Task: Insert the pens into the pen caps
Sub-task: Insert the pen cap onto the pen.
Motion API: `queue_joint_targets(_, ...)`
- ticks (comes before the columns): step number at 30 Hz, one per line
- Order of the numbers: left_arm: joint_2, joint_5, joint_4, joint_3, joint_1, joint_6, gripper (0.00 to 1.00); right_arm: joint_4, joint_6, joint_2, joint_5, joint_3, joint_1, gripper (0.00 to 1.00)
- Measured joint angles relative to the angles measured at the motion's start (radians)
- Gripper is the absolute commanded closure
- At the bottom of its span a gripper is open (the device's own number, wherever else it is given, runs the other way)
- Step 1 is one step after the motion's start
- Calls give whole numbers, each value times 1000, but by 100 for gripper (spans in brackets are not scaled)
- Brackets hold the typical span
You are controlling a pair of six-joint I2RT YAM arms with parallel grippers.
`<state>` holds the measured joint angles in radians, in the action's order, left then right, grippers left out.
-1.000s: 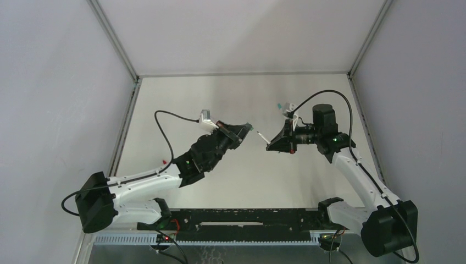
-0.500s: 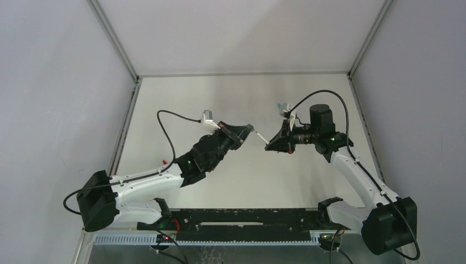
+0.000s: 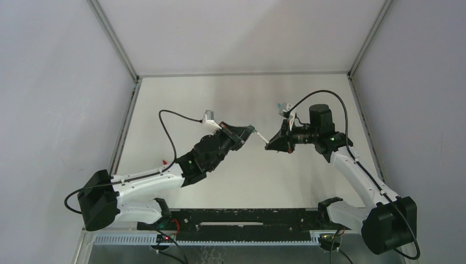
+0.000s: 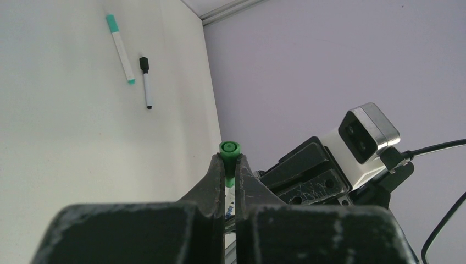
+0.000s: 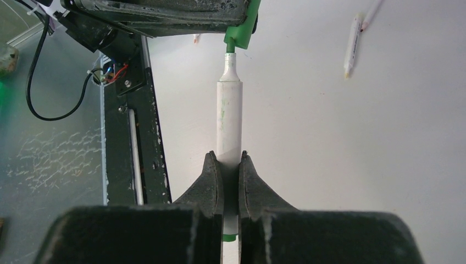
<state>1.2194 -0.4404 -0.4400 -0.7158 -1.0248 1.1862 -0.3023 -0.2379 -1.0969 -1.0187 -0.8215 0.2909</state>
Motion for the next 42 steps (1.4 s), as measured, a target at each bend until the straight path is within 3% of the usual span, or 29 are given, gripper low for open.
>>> queue_joint_targets(42, 0, -2, 0, 0, -1, 0, 100, -21, -35, 1, -6, 0, 3, 100)
